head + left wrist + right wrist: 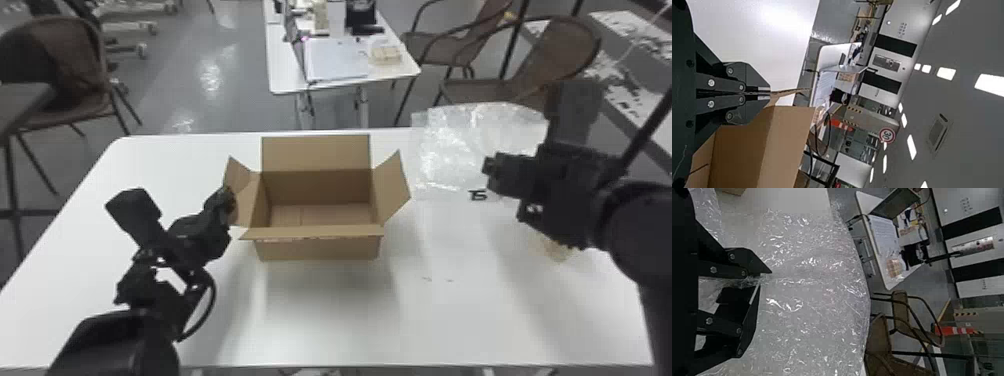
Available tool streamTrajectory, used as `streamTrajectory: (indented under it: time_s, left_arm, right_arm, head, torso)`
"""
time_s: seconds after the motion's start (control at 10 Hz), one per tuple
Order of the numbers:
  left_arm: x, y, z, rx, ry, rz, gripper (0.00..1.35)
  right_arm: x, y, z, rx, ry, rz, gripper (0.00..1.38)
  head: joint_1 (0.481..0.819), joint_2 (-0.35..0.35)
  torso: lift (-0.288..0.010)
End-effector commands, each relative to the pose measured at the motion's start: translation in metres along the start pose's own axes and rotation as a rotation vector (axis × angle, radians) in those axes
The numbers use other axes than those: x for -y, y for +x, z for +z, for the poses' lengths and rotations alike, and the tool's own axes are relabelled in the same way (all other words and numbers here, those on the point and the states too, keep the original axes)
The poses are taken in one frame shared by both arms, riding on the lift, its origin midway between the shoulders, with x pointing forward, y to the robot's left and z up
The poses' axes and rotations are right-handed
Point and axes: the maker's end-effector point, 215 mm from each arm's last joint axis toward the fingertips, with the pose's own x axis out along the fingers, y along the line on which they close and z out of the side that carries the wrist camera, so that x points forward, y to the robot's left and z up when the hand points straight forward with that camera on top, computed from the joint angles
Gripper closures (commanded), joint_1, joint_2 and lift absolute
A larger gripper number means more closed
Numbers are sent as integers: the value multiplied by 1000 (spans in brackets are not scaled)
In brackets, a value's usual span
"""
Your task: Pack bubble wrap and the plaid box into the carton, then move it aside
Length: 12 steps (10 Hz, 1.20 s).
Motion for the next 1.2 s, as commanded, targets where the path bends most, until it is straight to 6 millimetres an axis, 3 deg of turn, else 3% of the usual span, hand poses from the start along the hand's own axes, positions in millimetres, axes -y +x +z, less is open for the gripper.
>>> streamTrajectory:
  time_s: [0.0, 0.2, 0.4, 0.7, 1.1]
  left_arm:
    - [0, 0, 0, 2, 0, 2, 1211]
    - [0, 0, 0, 2, -2, 1, 1211]
    - [1, 0, 0, 3, 0, 1, 1211]
    - [3, -1, 1, 29, 4, 42, 1211]
    - [21, -3, -2, 61, -6, 84, 1211]
  right_arm:
    - [-13, -25, 41, 118, 4, 20, 1090]
    - [-27, -52, 79, 231, 19, 53, 1090]
    - [-47, -63, 93, 268, 35, 128, 1090]
    - [-116, -48, 71, 170, 66, 385, 1090]
    - [-197, -42, 47, 53, 46, 624, 1090]
  head:
    - [690, 66]
    - [659, 68]
    - [628, 73]
    - [612, 121]
    - [615, 194]
  torso:
    - [-137]
    - [-137]
    - [-137]
    - [-137]
    - [-137]
